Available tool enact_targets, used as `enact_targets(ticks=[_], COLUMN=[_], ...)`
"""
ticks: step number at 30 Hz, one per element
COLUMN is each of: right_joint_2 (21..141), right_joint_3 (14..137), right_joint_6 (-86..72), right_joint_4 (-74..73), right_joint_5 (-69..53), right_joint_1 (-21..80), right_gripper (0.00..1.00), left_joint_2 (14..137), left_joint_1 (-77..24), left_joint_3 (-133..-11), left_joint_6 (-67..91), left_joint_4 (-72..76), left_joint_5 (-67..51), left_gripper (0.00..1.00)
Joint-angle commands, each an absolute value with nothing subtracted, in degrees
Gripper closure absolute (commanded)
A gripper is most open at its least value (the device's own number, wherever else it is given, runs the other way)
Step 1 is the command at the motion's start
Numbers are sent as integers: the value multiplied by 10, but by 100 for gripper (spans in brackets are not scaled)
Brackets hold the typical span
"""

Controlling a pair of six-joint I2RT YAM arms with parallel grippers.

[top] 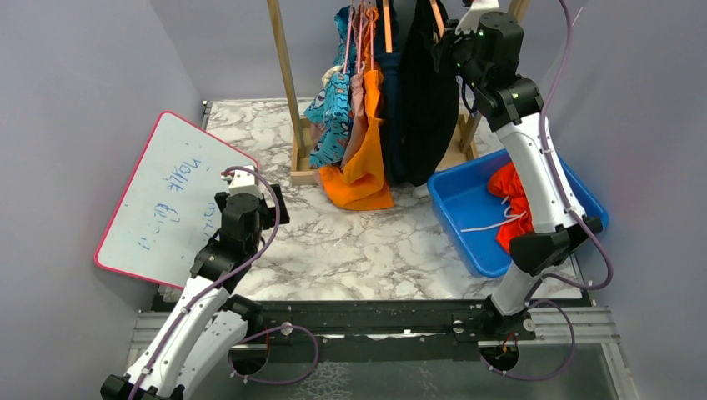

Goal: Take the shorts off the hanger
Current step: Pick up the hanger from the clothes rod.

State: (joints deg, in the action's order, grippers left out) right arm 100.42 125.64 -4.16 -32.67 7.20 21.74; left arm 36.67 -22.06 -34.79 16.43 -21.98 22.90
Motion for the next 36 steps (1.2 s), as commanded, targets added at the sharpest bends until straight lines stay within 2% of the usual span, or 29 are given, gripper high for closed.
enact_targets(ticks=[1,12,19,36], right_joint_2=[949,899,878,697], right_joint_3=[1239,1160,1140,953], right_joint_6=[-56,-98,-106,-130], right_joint_4=[-188,-89,-113,-166], right_joint_5=[57,58,49,-30], right_joint_1=[218,218,218,218], right_gripper=[99,99,99,99], left_joint_2=[365,364,362,356], left_joint_1=[-217,-217,-217,-217], left_joint_3=[-353,-353,-353,-356], left_joint_6=[158,158,158,157], left_joint_4=[-210,-209,-210,-210], left_joint_5=[219,219,219,218], left_gripper=[1,1,1,1])
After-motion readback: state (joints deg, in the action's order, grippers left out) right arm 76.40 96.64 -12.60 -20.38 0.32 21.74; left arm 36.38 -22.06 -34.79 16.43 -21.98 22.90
